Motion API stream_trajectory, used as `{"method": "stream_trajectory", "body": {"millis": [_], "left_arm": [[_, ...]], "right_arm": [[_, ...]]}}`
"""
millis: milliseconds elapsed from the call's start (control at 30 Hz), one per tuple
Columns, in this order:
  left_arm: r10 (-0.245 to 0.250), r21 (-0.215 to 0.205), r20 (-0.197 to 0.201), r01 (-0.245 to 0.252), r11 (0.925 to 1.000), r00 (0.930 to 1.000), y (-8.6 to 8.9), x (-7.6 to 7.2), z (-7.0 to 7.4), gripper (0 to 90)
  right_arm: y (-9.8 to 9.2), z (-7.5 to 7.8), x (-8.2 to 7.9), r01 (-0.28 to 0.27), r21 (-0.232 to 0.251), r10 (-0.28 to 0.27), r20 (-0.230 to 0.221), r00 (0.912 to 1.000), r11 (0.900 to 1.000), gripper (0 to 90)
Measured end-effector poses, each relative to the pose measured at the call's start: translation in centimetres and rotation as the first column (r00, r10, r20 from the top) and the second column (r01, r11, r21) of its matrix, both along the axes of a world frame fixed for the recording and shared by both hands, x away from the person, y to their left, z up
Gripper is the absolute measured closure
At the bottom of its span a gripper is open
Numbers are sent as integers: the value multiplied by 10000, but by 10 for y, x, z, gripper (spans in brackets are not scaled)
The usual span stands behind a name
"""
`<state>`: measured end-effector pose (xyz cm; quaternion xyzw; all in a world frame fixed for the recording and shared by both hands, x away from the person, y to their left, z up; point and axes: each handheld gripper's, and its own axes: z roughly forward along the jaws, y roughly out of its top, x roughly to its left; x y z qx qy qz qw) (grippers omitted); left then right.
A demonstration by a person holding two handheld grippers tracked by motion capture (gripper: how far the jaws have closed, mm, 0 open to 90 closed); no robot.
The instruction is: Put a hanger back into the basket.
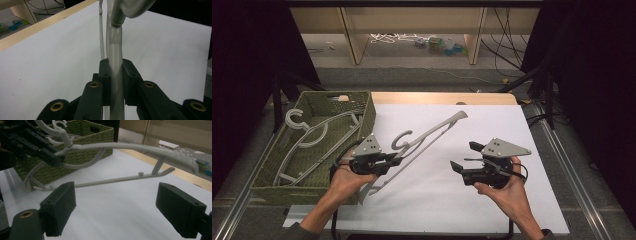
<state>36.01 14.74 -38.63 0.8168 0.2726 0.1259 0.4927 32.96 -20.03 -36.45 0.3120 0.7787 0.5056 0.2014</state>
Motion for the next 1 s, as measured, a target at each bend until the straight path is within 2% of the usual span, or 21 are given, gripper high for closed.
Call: {"method": "stream_trajectory", "body": {"millis": [100,200,300,400,500,567,600,667,733,833,933,1000], "left_arm": [[69,-474,-210,-79,9988,9998,4,0,6,796],[126,-840,-259,-147,9964,9996,8,-1,11,796],[174,-1276,-479,-234,9915,9987,12,-2,16,796],[112,-1507,-541,-192,9884,9985,14,-2,20,796],[147,-2018,-843,-315,9789,9963,18,-4,23,797],[166,-2095,-815,-334,9772,9965,21,-6,27,797],[211,-2219,-856,-397,9743,9961,23,-7,29,797],[208,-2483,-963,-443,9677,9951,28,-8,34,797],[224,-2759,-1048,-507,9598,9942,33,-9,38,797],[211,-2928,-1013,-501,9548,9946,40,-13,46,797],[131,-3262,-1216,-524,9439,9925,49,-17,53,797],[199,-3290,-1276,-613,9423,9916,56,-19,57,797]], "right_arm": [[0,-5,-3,63,138,-65,144,9999,9999,171],[0,-10,-6,63,285,-69,210,9998,9996,171],[-1,-14,-8,46,394,-56,256,9997,9992,170],[-2,-18,-10,92,513,-108,314,9994,9986,169],[-4,-21,-12,99,505,-117,345,9993,9987,165],[-5,-24,-13,64,478,-79,326,9994,9988,163],[-6,-25,-14,157,402,-172,388,9991,9991,163],[-7,-29,-15,108,640,-129,317,9994,9979,163],[-8,-32,-16,57,601,-71,244,9997,9982,163],[-10,-34,-17,115,496,-120,103,9999,9987,163],[-10,-35,-18,126,548,-136,182,9997,9984,163],[-10,-36,-18,90,629,-99,139,9999,9980,163]]}}
